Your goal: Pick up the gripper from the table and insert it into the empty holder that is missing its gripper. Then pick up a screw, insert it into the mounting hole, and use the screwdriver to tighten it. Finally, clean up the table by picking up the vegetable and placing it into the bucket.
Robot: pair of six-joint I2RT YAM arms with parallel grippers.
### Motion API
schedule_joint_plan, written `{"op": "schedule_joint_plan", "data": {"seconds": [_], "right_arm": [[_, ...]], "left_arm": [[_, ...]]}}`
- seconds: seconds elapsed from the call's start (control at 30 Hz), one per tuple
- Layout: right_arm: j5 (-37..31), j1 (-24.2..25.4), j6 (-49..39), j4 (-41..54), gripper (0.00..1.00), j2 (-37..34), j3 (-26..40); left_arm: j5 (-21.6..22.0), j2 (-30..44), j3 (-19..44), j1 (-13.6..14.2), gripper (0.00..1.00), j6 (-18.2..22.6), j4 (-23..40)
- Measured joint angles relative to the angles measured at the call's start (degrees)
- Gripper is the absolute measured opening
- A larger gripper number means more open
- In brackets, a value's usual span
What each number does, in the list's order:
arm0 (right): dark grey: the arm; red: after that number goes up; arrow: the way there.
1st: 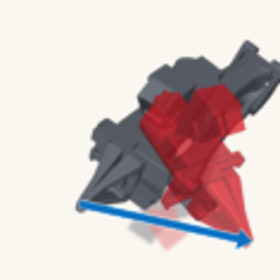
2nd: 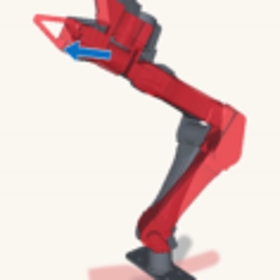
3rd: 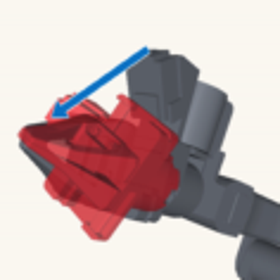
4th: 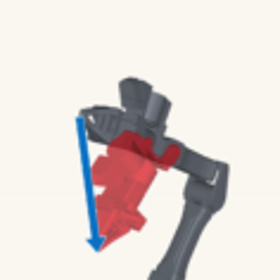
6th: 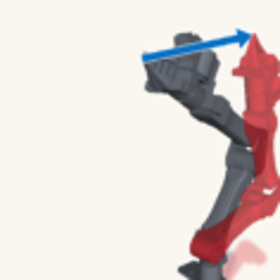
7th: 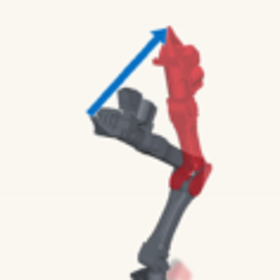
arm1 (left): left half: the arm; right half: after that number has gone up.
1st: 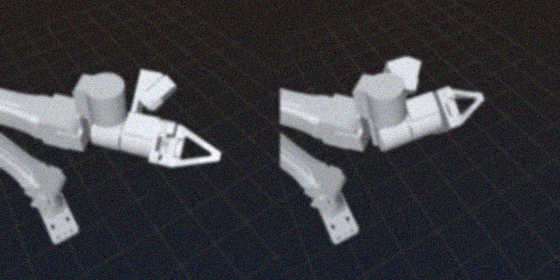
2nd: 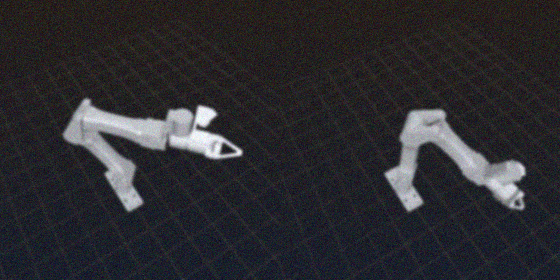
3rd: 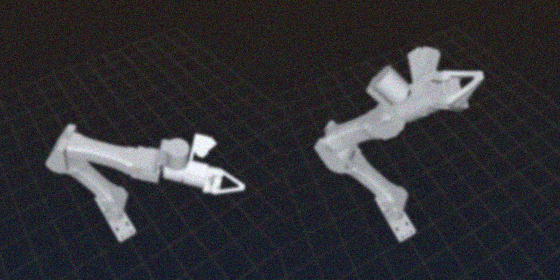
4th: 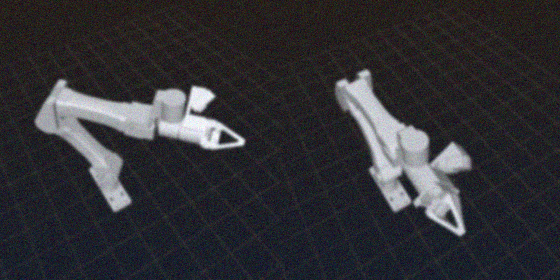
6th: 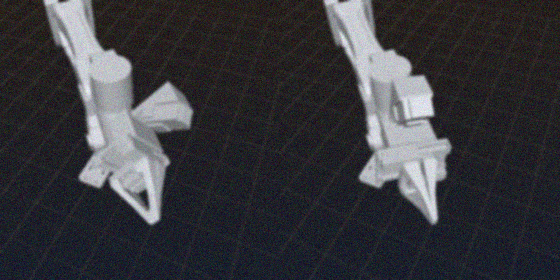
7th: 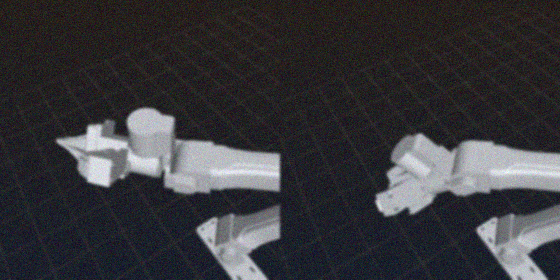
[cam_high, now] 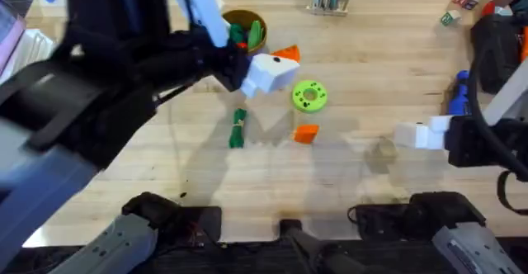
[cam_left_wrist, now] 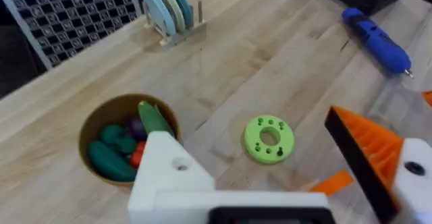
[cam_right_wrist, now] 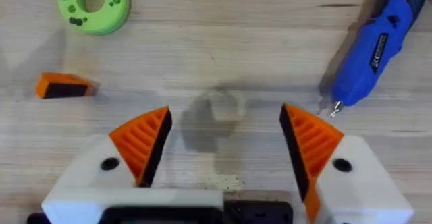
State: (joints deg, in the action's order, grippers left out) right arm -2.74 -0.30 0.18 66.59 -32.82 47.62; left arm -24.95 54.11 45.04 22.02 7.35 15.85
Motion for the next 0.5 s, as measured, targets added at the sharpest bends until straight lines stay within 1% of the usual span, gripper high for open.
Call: {"op": "schedule_joint_plan", "data": {"seconds": [0.1, 0.2, 0.3, 0.4, 0.5], "right_arm": [[0.02, 0.0, -0.02, -0.02, 0.991, -0.02, 0.0], [0.02, 0.0, -0.02, -0.01, 0.992, -0.01, 0.0], [0.01, 0.0, -0.01, 0.0, 0.992, -0.02, 0.0], [0.01, 0.0, -0.02, -0.01, 0.992, -0.02, 0.0], [0.02, 0.0, 0.0, 0.0, 0.992, -0.02, 0.0]], "left_arm": [[1.55, -6.04, 0.0, 0.0, 0.987, 1.02, 1.44], [2.29, -14.05, -0.22, -0.32, 0.987, 2.91, 5.43], [2.52, -22.19, -1.95, -1.1, 0.987, 4.09, 8.64], [2.95, -29.99, -6.06, -2.02, 0.988, 4.67, 9.01], [3.34, -37.1, -12.18, -2.36, 0.987, 4.89, 7.41]]}}
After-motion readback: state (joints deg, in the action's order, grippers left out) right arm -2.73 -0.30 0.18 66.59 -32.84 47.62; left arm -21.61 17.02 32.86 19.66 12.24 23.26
